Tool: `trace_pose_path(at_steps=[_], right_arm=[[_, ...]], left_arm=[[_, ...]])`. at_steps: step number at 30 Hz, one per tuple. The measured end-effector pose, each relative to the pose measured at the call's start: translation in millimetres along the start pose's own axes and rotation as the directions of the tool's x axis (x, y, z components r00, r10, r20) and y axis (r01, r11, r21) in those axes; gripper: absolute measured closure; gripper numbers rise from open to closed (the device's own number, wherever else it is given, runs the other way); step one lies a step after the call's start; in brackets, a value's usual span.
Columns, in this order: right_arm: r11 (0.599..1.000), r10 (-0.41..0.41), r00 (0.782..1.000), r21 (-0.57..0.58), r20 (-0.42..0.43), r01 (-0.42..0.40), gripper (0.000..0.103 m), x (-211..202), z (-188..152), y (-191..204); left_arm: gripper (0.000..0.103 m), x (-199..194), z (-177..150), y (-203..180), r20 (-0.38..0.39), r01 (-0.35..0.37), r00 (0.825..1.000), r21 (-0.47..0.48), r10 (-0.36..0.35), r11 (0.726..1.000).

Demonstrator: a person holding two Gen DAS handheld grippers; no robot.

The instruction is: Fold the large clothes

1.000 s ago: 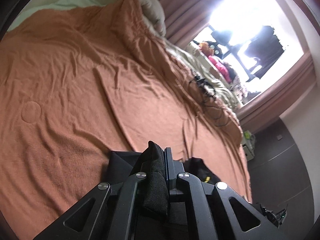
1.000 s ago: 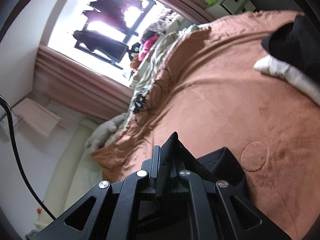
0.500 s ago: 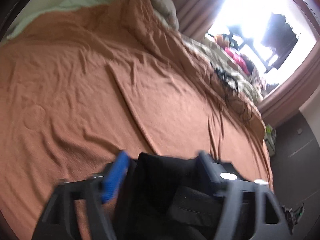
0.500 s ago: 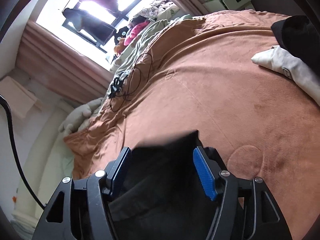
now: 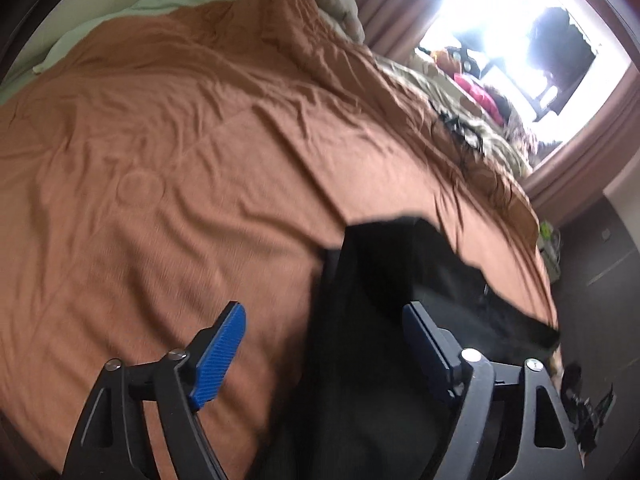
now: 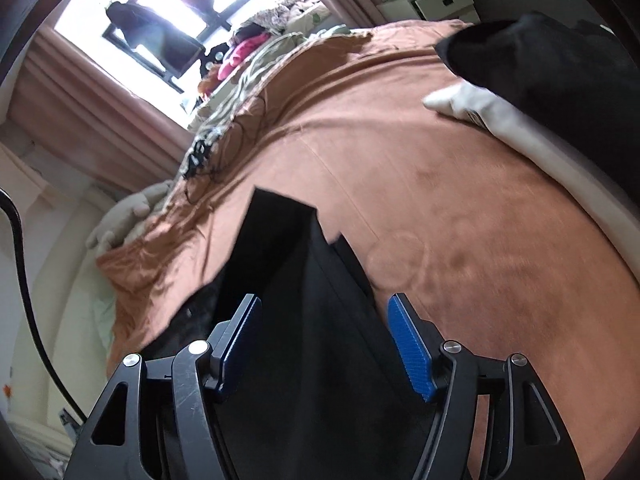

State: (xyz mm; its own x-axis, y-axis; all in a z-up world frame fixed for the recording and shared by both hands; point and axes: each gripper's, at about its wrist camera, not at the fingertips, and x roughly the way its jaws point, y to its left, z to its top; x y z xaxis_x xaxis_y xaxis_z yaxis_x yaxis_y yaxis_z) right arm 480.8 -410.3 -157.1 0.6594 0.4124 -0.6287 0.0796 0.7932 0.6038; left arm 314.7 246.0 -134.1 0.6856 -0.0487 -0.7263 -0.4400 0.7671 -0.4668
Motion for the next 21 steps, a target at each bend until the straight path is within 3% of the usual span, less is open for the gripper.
trace_pose_path(at_steps=[2, 7, 9, 11, 13, 14, 15, 16, 17, 21], right_arm=[[1.000, -0.018, 0.999, -0.015, -0.027, 0.018, 0.037, 1, -9, 0], [0.993, -0.110, 0.989, -0.064, -0.095, 0.104, 0.037, 7, -31, -8], [0.985, -0.160, 0.980, -0.086, -0.115, 0.151, 0.037, 11, -39, -13], [0.979, -0.190, 0.973, -0.095, -0.133, 0.179, 0.037, 14, -45, -19], [0.979, -0.195, 0.971, -0.088, -0.141, 0.184, 0.037, 16, -51, -28], [0.978, -0.198, 0.971, -0.088, -0.133, 0.188, 0.044, 14, -53, -29], [0.977, -0.200, 0.972, -0.093, -0.121, 0.189, 0.064, 12, -53, -30], [0.978, -0.196, 0.974, -0.097, -0.113, 0.186, 0.076, 11, -53, -30], [0.979, -0.191, 0.975, -0.095, -0.110, 0.181, 0.095, 10, -52, -31], [0.976, -0.199, 0.978, -0.103, -0.063, 0.192, 0.100, 3, -47, -33]], left_arm=[[0.033, 1, -12, 2, -0.027, -0.002, 1.000, 0.005, 0.002, 1.000], [0.040, 16, -38, 10, -0.119, 0.000, 0.993, 0.010, 0.001, 1.000], [0.052, 26, -45, 8, -0.157, -0.002, 0.988, 0.025, 0.006, 1.000], [0.080, 35, -50, 5, -0.186, 0.015, 0.982, 0.036, -0.008, 0.999], [0.095, 43, -52, -2, -0.199, 0.025, 0.980, 0.057, -0.013, 0.998], [0.098, 44, -51, -5, -0.196, 0.019, 0.981, 0.069, -0.005, 0.997], [0.099, 45, -49, -9, -0.183, 0.009, 0.983, 0.088, 0.007, 0.996], [0.100, 46, -47, -12, -0.172, 0.008, 0.985, 0.094, 0.009, 0.996], [0.101, 48, -45, -15, -0.170, 0.011, 0.986, 0.093, 0.005, 0.996], [0.102, 55, -37, -20, -0.162, 0.015, 0.987, 0.084, -0.001, 0.996]])
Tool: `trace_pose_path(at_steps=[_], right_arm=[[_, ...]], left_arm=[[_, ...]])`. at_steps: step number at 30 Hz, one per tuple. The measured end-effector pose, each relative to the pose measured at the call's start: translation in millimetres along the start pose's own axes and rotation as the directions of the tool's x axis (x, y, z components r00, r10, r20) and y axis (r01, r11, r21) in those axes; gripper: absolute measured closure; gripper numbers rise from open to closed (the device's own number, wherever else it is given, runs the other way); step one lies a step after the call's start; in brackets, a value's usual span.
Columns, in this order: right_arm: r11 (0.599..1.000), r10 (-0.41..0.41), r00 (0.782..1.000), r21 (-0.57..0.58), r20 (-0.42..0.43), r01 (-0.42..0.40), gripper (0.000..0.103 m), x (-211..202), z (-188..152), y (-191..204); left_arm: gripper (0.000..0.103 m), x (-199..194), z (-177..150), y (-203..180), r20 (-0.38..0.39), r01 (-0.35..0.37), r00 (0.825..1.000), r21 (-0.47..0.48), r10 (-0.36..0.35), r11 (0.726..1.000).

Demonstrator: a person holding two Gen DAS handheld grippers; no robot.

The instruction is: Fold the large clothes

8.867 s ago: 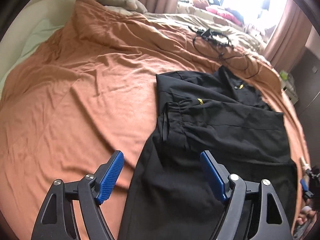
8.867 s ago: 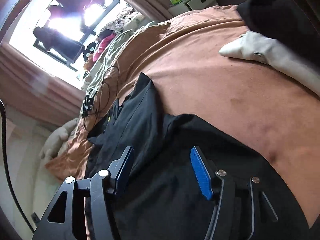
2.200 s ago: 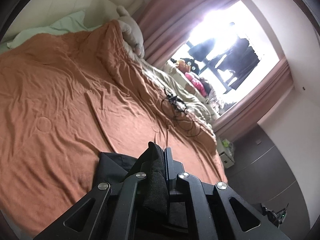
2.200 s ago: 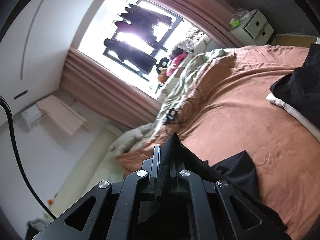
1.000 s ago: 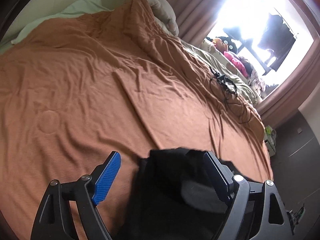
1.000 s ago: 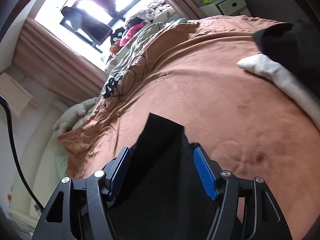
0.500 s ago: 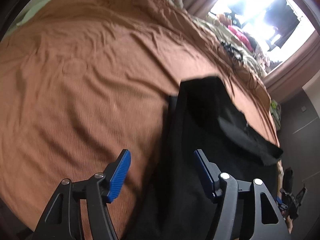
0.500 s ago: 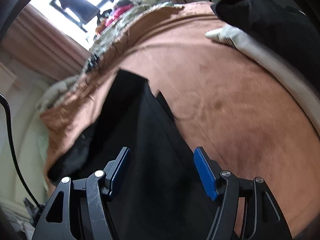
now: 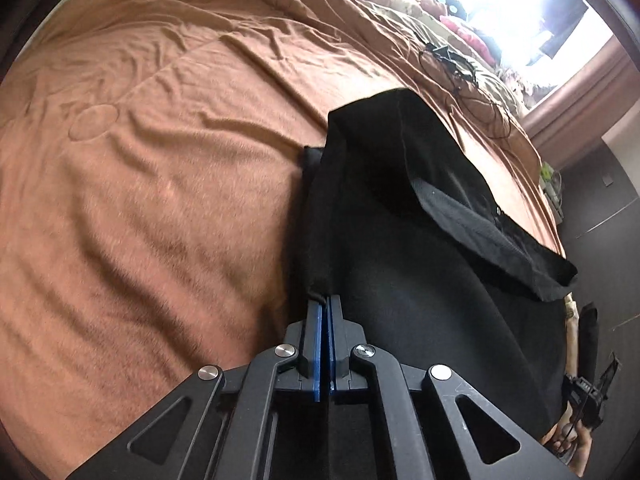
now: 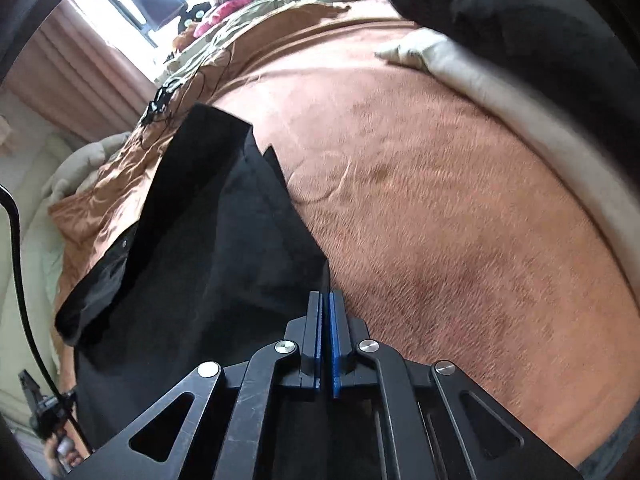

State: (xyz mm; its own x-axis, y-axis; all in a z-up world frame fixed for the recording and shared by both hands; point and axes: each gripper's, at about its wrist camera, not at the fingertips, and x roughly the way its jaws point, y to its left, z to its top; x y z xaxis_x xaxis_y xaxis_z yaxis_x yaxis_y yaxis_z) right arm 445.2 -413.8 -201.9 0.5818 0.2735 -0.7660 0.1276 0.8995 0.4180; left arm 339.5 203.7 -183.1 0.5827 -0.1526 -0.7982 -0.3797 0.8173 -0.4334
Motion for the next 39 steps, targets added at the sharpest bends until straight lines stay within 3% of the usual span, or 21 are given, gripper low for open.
trace_pose_path(at_steps=[8, 10, 12, 14, 16, 21, 32, 36, 39], right_arm=[[0.996, -0.084, 0.996, 0.023, 0.025, 0.084, 0.099, -8, 5, 4], [0.996, -0.095, 0.995, 0.004, 0.038, 0.095, 0.091, -14, 7, 14], [0.997, -0.077, 0.995, -0.025, 0.061, 0.079, 0.065, -22, 8, 27], [0.995, -0.039, 0.996, -0.087, 0.076, 0.045, 0.061, -27, 7, 49], [0.990, 0.001, 0.998, -0.137, 0.063, 0.008, 0.061, -26, 7, 69], [0.966, 0.098, 0.994, -0.235, -0.045, -0.106, 0.061, 2, -3, 132], [0.921, 0.094, 0.957, -0.341, -0.276, -0.188, 0.061, 101, -21, 251], [0.914, 0.074, 0.964, -0.370, -0.256, -0.168, 0.061, 119, -10, 279], [0.919, 0.122, 0.972, -0.346, -0.201, -0.187, 0.061, 115, 3, 286]], left_arm=[[0.101, 4, 0, 0, -0.014, -0.021, 1.000, 0.003, 0.021, 1.000], [0.095, 1, 0, 5, -0.016, -0.015, 1.000, -0.013, 0.015, 1.000], [0.086, -4, -2, 10, -0.012, -0.020, 1.000, -0.032, 0.020, 0.999], [0.069, -10, -5, 14, -0.002, -0.031, 1.000, -0.037, 0.031, 0.999], [0.063, -15, -10, 18, 0.010, -0.031, 0.999, -0.039, 0.032, 0.999], [0.063, -26, -18, 35, 0.016, -0.008, 1.000, -0.072, 0.009, 0.997], [0.063, -64, -24, 75, 0.069, -0.043, 0.996, -0.144, 0.053, 0.989], [0.063, -69, -26, 86, 0.076, -0.046, 0.995, -0.166, 0.059, 0.985], [0.063, -71, -28, 92, 0.079, -0.044, 0.995, -0.181, 0.059, 0.982]])
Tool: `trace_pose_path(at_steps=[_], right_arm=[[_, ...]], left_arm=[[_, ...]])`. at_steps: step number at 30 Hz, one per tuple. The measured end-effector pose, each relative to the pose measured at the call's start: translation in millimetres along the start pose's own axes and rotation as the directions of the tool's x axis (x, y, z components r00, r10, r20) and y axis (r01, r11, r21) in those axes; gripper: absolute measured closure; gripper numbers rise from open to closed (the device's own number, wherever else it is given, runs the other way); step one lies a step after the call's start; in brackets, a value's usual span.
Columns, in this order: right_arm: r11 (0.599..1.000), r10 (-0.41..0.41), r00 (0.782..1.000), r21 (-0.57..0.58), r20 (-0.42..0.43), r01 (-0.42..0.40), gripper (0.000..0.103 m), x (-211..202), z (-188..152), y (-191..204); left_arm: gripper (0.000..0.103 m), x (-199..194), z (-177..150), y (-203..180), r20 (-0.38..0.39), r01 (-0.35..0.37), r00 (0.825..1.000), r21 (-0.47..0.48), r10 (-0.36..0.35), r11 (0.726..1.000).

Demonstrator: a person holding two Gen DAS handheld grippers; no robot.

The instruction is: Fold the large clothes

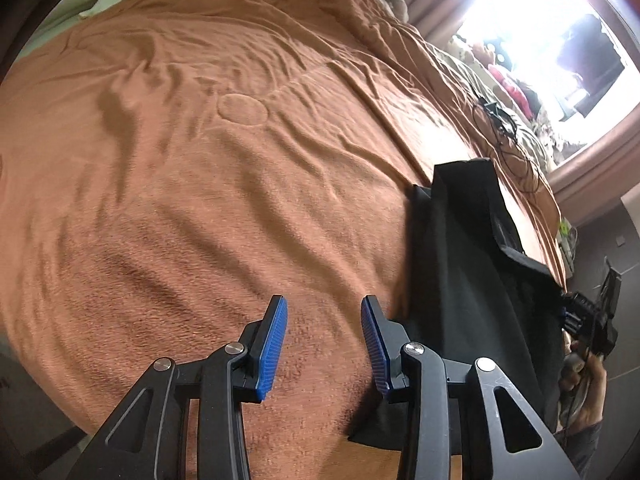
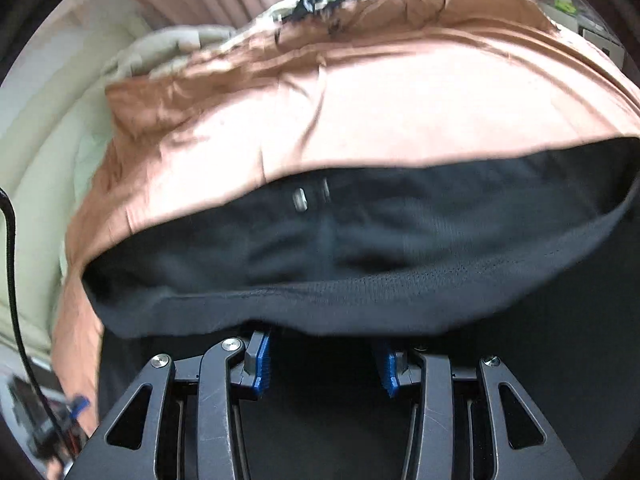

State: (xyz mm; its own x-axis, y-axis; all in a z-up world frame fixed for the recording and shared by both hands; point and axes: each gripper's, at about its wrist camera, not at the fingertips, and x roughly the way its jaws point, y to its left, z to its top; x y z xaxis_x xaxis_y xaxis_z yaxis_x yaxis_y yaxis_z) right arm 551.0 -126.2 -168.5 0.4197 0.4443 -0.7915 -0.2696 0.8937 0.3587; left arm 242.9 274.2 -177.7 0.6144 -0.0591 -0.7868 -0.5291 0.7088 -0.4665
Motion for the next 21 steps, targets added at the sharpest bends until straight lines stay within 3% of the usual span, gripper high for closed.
trace_pose_path(at_steps=[9, 17, 21], right_arm=[[0.999, 0.027, 0.999, -0.036, 0.018, -0.027, 0.061, -9, 4, 17], [0.987, 0.026, 0.990, -0.150, -0.142, -0.047, 0.061, 23, -10, 57], [0.966, -0.010, 0.980, -0.255, -0.200, -0.042, 0.047, 44, -33, 87]], left_arm=[[0.063, 1, -5, -8, -0.011, 0.026, 1.000, 0.008, -0.025, 1.000], [0.063, 3, -8, -5, -0.017, 0.017, 1.000, 0.004, -0.017, 1.000], [0.063, 8, -8, -1, -0.026, 0.015, 1.000, -0.011, -0.015, 1.000]])
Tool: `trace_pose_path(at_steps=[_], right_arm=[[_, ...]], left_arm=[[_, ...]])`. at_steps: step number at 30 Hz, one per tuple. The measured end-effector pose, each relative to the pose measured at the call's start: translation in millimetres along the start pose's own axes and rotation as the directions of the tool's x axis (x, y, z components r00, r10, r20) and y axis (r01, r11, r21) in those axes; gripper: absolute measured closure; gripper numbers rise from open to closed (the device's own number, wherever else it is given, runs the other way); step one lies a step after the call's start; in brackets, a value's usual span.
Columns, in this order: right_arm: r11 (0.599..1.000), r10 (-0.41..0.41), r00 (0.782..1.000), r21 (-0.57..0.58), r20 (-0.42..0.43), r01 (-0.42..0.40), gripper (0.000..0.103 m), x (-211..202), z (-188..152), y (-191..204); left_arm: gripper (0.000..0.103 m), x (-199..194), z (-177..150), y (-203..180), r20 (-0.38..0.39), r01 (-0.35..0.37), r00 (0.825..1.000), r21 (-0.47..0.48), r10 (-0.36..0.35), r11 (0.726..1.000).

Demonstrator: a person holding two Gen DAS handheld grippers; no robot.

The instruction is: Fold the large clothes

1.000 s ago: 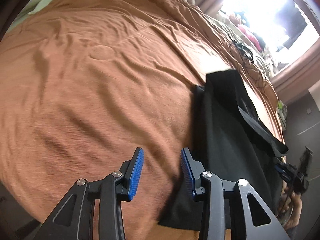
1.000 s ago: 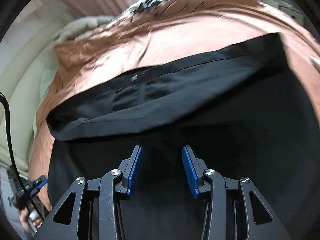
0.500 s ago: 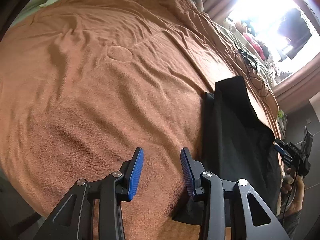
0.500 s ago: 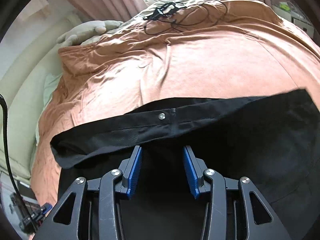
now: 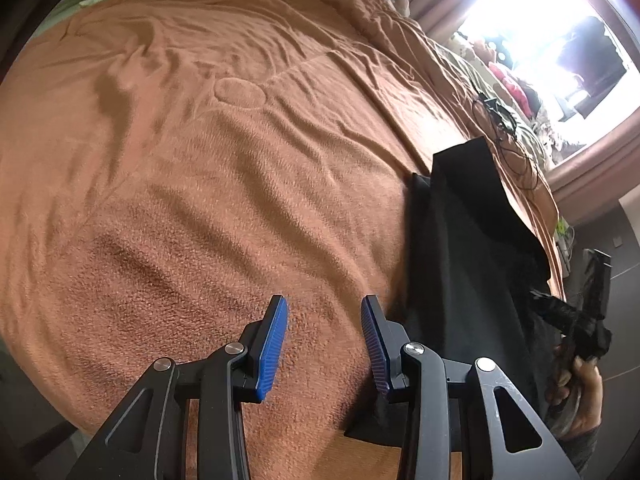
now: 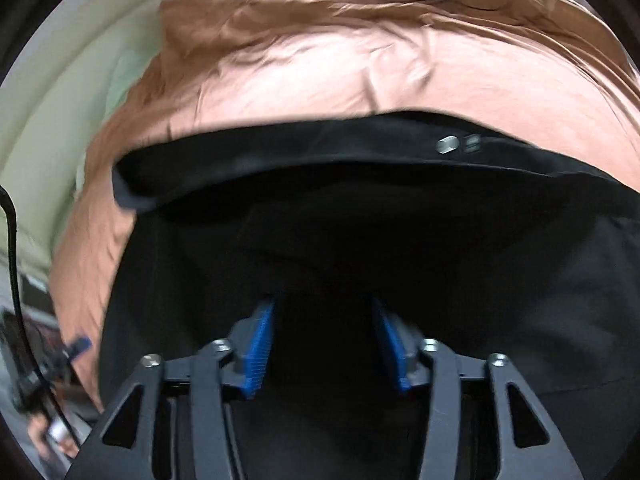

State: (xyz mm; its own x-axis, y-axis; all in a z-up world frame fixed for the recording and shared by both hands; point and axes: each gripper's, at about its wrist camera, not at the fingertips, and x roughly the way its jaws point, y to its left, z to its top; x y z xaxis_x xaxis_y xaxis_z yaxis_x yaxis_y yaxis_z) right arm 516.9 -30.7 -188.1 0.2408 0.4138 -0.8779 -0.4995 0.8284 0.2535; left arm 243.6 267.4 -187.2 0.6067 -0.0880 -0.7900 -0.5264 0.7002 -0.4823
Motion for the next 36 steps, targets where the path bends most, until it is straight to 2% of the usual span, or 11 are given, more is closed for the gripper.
trace_pose_path(at_steps=[4, 7, 11, 16, 19, 25, 31, 34, 36], right_arm=[[0.997, -0.078, 0.996, -0.006, -0.037, 0.078, 0.045, 26, 9, 6], [0.996, -0.094, 0.995, 0.008, -0.034, 0.094, 0.045, 35, 30, 7], [0.988, -0.154, 0.988, 0.030, -0.015, 0.154, 0.045, 46, 62, 3], [0.982, -0.180, 0.984, 0.065, 0.004, 0.180, 0.045, 54, 86, -5], [0.981, -0.169, 0.985, 0.098, 0.021, 0.166, 0.045, 49, 93, -11], [0.982, -0.169, 0.982, 0.101, 0.082, 0.160, 0.045, 7, 75, -22], [0.982, -0.184, 0.982, 0.040, 0.045, 0.182, 0.045, -13, 46, -35], [0.987, -0.156, 0.987, 0.043, 0.020, 0.155, 0.045, -28, 23, -43], [0.992, -0.117, 0.992, 0.051, 0.035, 0.115, 0.045, -44, 1, -45]], left_arm=[[0.063, 3, 1, 1, -0.007, -0.008, 1.000, 0.006, 0.008, 1.000], [0.063, 5, 3, 3, -0.008, -0.014, 1.000, 0.002, 0.014, 1.000], [0.063, 8, 4, 5, -0.012, -0.018, 1.000, -0.001, 0.018, 1.000], [0.063, 10, 5, 7, -0.019, -0.020, 1.000, -0.005, 0.019, 1.000], [0.063, 10, 4, 5, -0.027, -0.003, 1.000, -0.006, 0.003, 1.000], [0.063, 11, -1, -3, -0.037, 0.054, 0.998, -0.017, -0.055, 0.998], [0.063, 15, -10, -19, -0.071, 0.094, 0.993, -0.006, -0.094, 0.996], [0.063, 21, -18, -21, -0.095, 0.104, 0.990, -0.020, -0.106, 0.994], [0.063, 25, -23, -21, -0.117, 0.122, 0.985, -0.033, -0.125, 0.992]])
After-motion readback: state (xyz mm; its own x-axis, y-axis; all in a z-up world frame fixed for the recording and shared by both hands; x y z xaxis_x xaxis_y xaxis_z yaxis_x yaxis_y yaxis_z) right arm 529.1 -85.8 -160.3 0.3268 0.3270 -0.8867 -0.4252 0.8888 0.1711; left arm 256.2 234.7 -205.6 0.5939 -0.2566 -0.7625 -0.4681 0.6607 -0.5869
